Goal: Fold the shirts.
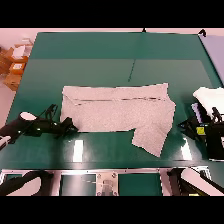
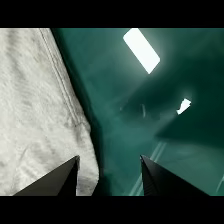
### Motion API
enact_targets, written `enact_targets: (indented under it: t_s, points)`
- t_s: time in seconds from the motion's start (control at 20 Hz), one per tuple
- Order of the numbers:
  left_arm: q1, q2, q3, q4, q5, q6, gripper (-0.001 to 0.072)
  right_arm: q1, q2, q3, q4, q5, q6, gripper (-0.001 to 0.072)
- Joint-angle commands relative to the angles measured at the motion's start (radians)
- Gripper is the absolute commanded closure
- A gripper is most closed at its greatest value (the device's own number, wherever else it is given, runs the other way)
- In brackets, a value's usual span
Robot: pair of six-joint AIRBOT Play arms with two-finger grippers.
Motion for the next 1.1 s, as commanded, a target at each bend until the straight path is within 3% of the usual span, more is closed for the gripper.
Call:
enact_targets:
  t_s: [0.0, 0.05, 0.45, 0.65, 0.75, 0.8, 1.05]
  points:
    - [0.001, 0.004, -0.019, -0.057, 0.037, 0.016, 0.0613, 0.023, 0.000, -0.060, 0.079, 0.008, 0.005, 0.0259]
    - [0.001, 0.004, -0.019, -0.057, 0.050, 0.022, 0.0685, 0.042, -0.005, -0.077, 0.113, 0.007, -0.003, 0.0260]
    - [0.001, 0.045, -0.019, -0.032, 0.031, 0.021, 0.0686, 0.181, -0.073, -0.115, 0.186, -0.011, -0.033, 0.0293]
    - [0.001, 0.181, -0.024, 0.050, 0.013, -0.090, 0.0682, 0.181, -0.073, -0.115, 0.186, -0.018, -0.048, 0.0292]
    - [0.001, 0.200, -0.042, 0.037, 0.035, -0.117, 0.0102, 0.181, -0.073, -0.115, 0.196, -0.020, -0.048, 0.0292]
    - [0.001, 0.200, -0.046, 0.039, 0.051, -0.124, 0.0025, 0.181, -0.073, -0.115, 0.200, -0.020, -0.048, 0.0293]
    - [0.001, 0.200, -0.045, 0.037, 0.153, -0.080, 0.0024, 0.181, -0.073, -0.115, 0.200, -0.018, -0.048, 0.0326]
